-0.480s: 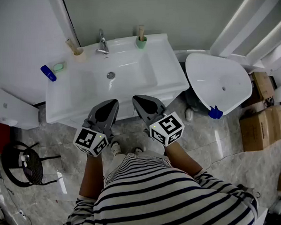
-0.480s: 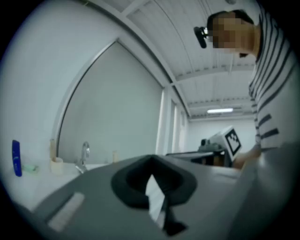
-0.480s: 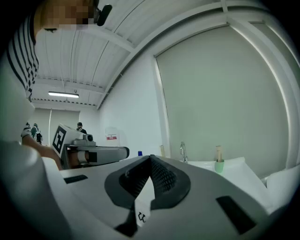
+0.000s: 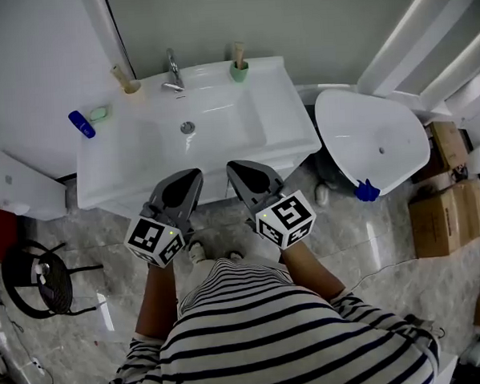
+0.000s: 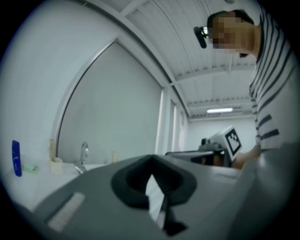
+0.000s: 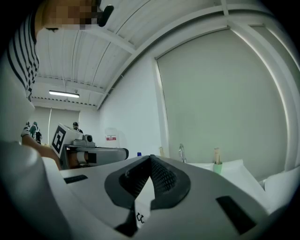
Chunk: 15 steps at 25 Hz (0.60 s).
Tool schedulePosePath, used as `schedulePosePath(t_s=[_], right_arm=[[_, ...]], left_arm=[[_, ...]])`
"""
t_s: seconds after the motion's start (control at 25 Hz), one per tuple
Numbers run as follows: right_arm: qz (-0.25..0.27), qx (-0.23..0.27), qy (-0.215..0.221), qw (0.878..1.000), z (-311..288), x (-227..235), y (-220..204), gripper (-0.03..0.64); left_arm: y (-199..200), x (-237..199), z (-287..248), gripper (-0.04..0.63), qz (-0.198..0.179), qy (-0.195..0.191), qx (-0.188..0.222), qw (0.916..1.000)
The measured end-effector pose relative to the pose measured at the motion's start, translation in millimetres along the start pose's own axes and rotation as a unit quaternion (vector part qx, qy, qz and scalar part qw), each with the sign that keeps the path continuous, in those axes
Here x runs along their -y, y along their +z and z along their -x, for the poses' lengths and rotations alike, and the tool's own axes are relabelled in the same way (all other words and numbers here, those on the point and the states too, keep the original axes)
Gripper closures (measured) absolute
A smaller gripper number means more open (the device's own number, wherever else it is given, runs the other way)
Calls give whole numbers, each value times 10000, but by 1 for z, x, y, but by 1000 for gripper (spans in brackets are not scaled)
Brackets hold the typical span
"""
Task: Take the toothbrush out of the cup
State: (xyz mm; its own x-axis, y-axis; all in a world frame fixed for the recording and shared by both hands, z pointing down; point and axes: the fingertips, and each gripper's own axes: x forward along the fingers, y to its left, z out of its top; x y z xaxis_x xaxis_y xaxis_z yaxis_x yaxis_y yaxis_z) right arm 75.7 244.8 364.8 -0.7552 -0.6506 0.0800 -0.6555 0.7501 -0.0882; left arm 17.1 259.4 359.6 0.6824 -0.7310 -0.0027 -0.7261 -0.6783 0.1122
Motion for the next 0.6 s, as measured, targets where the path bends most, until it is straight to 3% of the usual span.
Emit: schedulePosePath(t_s=[0.6], right_arm=[[-239, 257, 148, 9993, 10, 2, 5, 609]], left_arm=[[2, 6, 1, 588, 7, 72, 38, 10000]])
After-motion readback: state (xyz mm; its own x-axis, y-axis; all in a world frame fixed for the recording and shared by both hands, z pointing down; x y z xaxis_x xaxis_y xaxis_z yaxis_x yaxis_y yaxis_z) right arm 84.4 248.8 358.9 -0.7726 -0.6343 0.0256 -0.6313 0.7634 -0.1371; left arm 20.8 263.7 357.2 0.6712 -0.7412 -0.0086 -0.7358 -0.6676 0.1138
